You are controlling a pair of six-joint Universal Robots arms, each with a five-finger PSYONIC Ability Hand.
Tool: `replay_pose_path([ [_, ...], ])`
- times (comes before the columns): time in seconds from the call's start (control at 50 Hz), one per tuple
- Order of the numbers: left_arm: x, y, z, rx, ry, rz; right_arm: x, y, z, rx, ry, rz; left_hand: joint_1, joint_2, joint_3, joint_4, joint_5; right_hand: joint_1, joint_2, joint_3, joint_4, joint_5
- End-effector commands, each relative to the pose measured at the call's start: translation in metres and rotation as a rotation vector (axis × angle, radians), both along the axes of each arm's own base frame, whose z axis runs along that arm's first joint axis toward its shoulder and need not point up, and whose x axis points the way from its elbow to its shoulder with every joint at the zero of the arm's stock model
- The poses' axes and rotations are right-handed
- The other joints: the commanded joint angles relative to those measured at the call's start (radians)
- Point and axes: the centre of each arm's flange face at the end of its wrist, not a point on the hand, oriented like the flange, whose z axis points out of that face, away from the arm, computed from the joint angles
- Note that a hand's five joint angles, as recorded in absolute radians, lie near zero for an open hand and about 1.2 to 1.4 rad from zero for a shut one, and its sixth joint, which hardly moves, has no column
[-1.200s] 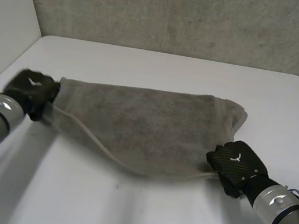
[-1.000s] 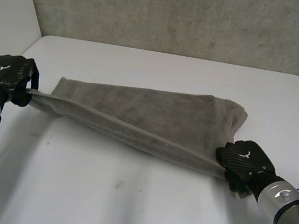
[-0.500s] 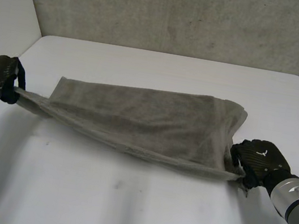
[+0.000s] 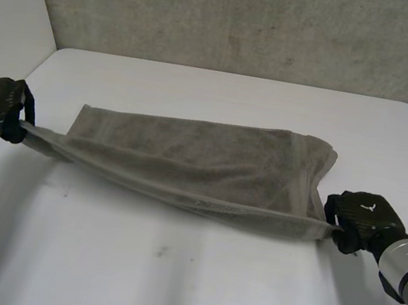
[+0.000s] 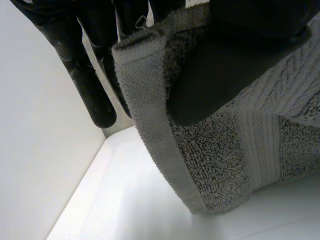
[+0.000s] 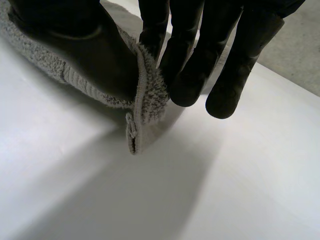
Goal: Fold the towel.
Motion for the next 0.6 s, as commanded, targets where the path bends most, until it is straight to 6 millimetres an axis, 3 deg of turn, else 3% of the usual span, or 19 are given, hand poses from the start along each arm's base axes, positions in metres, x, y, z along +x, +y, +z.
replay_pose_path([
  [0.02,-0.002,0.002,0.001,0.003,-0.004,-0.008,-0.004,-0.003,0.029,-0.107,0.049,0.009,0.196,0.178,0.18,0.178,0.191,0.06,0.069,0.059,0.054,0.054],
  [0.04,-0.003,0.003,0.003,-0.005,-0.004,-0.011,-0.005,0.0,0.056,-0.215,0.07,0.014,0.196,0.178,0.18,0.178,0.191,0.06,0.069,0.059,0.054,0.054],
  [0.06,-0.004,0.004,0.005,-0.012,-0.004,-0.017,-0.005,0.0,0.056,-0.216,0.071,0.014,0.196,0.178,0.18,0.178,0.191,0.06,0.069,0.059,0.054,0.054],
  [0.1,-0.005,0.007,0.01,-0.025,-0.01,-0.02,-0.008,0.011,0.11,-0.443,0.118,0.012,0.196,0.178,0.18,0.178,0.191,0.06,0.069,0.059,0.054,0.054],
  [0.12,-0.006,0.012,0.021,-0.057,-0.011,-0.021,-0.008,0.011,0.11,-0.444,0.118,0.012,0.196,0.178,0.18,0.178,0.191,0.06,0.069,0.059,0.054,0.054],
  [0.16,-0.006,0.019,0.031,-0.09,-0.012,-0.026,-0.013,0.019,0.152,-0.593,0.169,-0.009,0.196,0.178,0.18,0.178,0.191,0.06,0.069,0.059,0.054,0.054],
  [0.26,-0.006,0.037,0.052,-0.15,-0.009,-0.03,-0.023,0.033,0.181,-0.574,0.269,-0.039,0.196,0.178,0.18,0.178,0.191,0.06,0.069,0.059,0.054,0.054],
  [0.34,-0.006,0.049,0.053,-0.119,-0.013,-0.032,-0.029,0.037,0.177,-0.46,0.36,-0.018,0.196,0.178,0.18,0.178,0.191,0.06,0.069,0.059,0.054,0.054],
  [0.38,-0.008,0.058,0.051,-0.066,-0.012,-0.046,-0.031,0.038,0.162,-0.344,0.451,0.049,0.196,0.178,0.18,0.178,0.191,0.06,0.069,0.059,0.054,0.054],
  [0.44,-0.013,0.064,0.047,-0.011,-0.014,-0.065,-0.031,0.037,0.156,-0.315,0.481,0.073,0.196,0.178,0.18,0.178,0.191,0.06,0.069,0.059,0.054,0.054],
  [0.56,-0.019,0.063,0.033,0.05,-0.036,-0.094,-0.03,0.024,0.126,-0.222,0.504,0.116,0.196,0.178,0.18,0.178,0.191,0.06,0.069,0.059,0.054,0.054],
  [0.6,-0.024,0.054,0.016,0.115,-0.065,-0.115,-0.031,0.017,0.115,-0.188,0.503,0.125,0.196,0.178,0.18,0.178,0.191,0.06,0.069,0.059,0.054,0.054],
])
